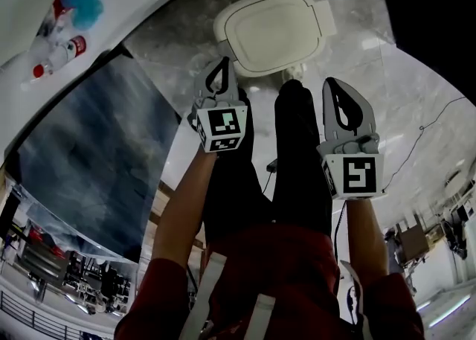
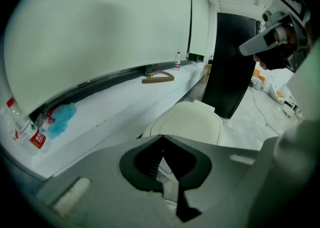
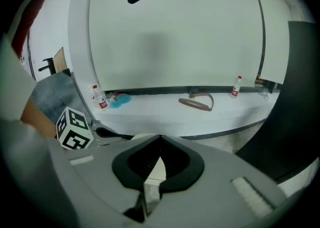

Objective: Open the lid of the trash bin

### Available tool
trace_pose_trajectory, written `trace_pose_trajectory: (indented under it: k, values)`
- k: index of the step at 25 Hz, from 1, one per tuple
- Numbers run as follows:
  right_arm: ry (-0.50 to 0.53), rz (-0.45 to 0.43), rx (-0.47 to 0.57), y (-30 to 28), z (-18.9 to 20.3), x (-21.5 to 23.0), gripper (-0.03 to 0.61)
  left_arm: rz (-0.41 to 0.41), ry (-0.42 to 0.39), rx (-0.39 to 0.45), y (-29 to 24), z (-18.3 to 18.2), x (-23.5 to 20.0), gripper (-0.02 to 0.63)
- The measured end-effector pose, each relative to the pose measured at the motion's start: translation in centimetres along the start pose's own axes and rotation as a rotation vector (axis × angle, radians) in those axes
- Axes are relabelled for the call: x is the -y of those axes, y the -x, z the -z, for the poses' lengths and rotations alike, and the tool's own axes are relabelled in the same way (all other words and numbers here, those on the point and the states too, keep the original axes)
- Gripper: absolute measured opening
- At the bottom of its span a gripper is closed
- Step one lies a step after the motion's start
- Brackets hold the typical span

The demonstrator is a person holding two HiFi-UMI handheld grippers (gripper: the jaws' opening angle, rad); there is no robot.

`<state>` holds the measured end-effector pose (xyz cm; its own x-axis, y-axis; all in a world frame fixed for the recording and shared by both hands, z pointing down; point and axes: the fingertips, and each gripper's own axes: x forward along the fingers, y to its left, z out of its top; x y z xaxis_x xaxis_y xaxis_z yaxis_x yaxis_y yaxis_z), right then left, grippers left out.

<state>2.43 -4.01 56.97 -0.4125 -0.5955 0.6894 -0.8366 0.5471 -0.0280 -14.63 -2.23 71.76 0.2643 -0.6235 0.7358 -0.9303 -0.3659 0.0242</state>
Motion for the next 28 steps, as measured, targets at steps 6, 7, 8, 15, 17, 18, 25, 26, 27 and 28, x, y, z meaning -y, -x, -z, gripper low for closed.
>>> trace_pose_trajectory:
  k: [6, 7, 8, 15, 17, 18, 25, 26, 27, 28]
  values:
    - [0.008, -0.007, -0.024, -0.7, 1.3, -0.5, 0.002, 0.004, -0.049, -0.035, -3.0, 1.6, -0.6, 0.005]
    - [0.006, -0.008, -0.025, -0.8, 1.4, -0.5, 0.002, 0.006, -0.064, -0.04, -3.4, 1.8, -0.6, 0.005]
    - [0.004, -0.009, -0.025, -0.9, 1.5, -0.6, 0.002, 0.009, -0.077, -0.046, -3.7, 2.0, -0.6, 0.005]
    - [0.003, -0.023, -0.025, -1.8, 1.4, -1.0, 0.002, 0.031, -0.077, -0.114, -4.6, 4.5, -0.5, 0.005]
    - [0.002, -0.024, -0.025, -1.9, 1.3, -1.0, 0.002, 0.035, -0.063, -0.132, -4.8, 5.2, -0.6, 0.005]
    - [0.001, -0.026, -0.026, -2.0, 1.3, -1.1, 0.002, 0.04, -0.058, -0.139, -4.9, 5.4, -0.6, 0.005]
    - [0.003, -0.035, -0.051, -1.8, 2.4, -1.3, 0.002, 0.067, -0.056, -0.153, -5.6, 6.2, -0.2, 0.006]
    - [0.005, -0.036, -0.053, -1.8, 2.5, -1.3, 0.002, 0.066, -0.059, -0.15, -5.7, 6.3, -0.1, 0.005]
    - [0.006, -0.037, -0.053, -1.8, 2.5, -1.3, 0.002, 0.063, -0.056, -0.144, -5.6, 6.3, -0.2, 0.006]
    - [0.006, -0.037, -0.052, -1.9, 2.4, -1.4, 0.002, 0.061, -0.048, -0.137, -5.6, 6.3, -0.2, 0.006]
